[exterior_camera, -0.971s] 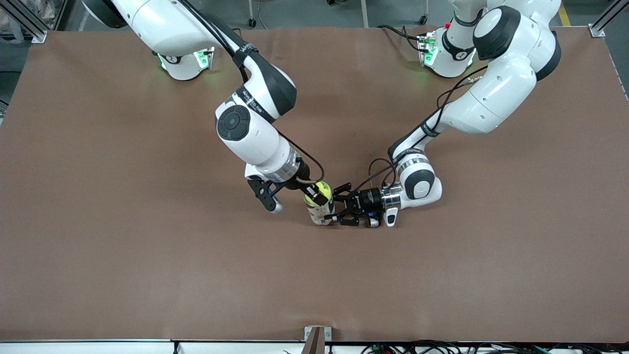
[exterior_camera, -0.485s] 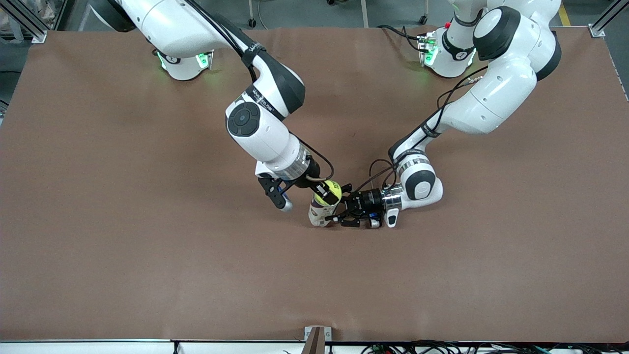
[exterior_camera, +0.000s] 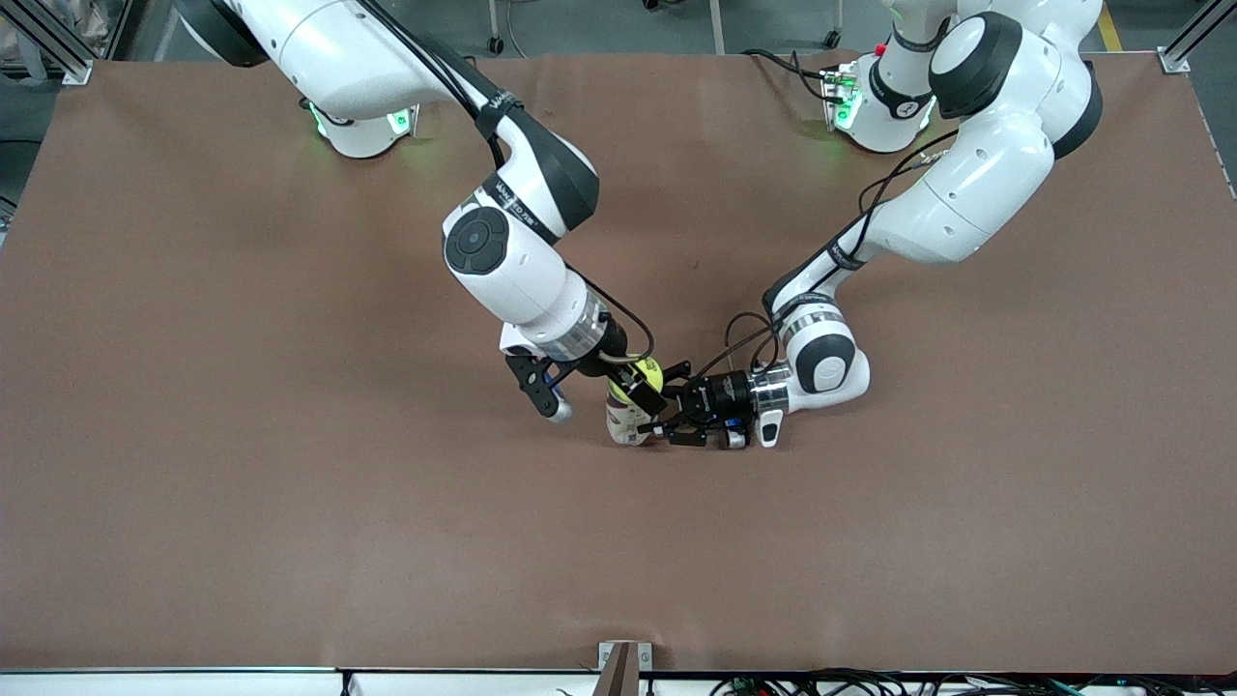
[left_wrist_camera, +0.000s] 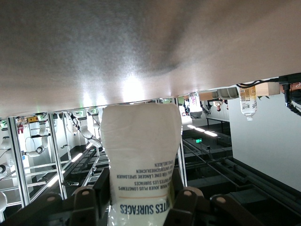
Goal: Insert tennis ball vertically with right arm
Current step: 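Press the second ball into the can and open the right gripper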
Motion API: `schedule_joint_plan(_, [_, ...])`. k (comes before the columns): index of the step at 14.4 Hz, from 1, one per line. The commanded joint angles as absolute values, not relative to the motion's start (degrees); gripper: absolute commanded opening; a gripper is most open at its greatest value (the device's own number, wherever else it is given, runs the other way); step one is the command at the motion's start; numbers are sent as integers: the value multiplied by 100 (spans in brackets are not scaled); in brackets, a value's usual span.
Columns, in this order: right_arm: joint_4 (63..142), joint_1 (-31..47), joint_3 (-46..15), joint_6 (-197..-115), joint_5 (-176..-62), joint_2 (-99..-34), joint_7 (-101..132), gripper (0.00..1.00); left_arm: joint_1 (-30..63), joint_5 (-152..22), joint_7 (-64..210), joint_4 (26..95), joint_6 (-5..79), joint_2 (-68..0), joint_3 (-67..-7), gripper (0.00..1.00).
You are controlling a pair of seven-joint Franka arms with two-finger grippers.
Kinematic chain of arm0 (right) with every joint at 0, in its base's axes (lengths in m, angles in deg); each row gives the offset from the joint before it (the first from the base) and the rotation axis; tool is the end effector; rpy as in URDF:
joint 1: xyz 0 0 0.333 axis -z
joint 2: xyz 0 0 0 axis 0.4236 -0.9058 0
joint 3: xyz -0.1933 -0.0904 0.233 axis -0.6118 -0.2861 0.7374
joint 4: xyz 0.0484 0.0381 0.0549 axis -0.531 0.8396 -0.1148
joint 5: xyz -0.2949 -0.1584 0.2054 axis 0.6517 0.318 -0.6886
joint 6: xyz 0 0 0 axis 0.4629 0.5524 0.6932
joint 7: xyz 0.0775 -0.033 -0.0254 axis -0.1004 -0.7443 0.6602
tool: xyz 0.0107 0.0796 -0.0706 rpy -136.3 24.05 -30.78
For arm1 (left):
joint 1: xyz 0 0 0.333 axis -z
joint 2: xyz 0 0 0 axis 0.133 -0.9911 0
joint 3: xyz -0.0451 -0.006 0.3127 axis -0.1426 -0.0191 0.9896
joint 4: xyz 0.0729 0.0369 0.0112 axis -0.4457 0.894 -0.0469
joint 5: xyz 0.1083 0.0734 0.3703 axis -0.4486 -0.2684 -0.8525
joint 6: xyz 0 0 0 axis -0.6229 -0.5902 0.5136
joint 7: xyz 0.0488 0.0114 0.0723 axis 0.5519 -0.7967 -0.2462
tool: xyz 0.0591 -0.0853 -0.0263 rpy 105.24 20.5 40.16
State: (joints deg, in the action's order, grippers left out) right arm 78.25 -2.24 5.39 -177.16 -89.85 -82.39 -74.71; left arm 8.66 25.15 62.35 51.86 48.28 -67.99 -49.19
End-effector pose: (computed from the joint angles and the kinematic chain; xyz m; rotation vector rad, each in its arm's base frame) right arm 0.6038 0.4798 0.3881 -2.3848 1.1745 0.0807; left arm 0.5894 -0.3391 0.0937 1.2112 1.2382 -0.9665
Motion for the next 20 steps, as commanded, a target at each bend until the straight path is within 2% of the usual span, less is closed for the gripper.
schedule_joint_plan(1, [7550,-254,463,-17547,-8969,-8274,-7556,100,975,2558,6442,4980,4820,-7023,-4804,35])
schedule_joint_plan(4, [7533,-227,463,-17434,-8969,-8265,-7556,100,975,2549,6433,4953,4820,-7041,-4804,35])
schedule_joint_plan(9, [7032,-192,454,-16634,-8969,-8257,-7556,100,1002,2549,6433,4927,4820,-7058,-4813,35])
schedule_joint_plan(15, [7005,-157,411,-16247,-8960,-8213,-7503,100,1002,2549,6442,4927,4820,-7067,-4804,35])
schedule_joint_plan(18, [7014,298,393,-15983,-8969,-8204,-6760,100,1098,2540,6442,4743,4820,-7216,-4769,35])
schedule_joint_plan(20, [7023,667,384,-15572,-8934,-8169,-5995,100,1291,2592,6433,4637,4820,-7269,-4506,35])
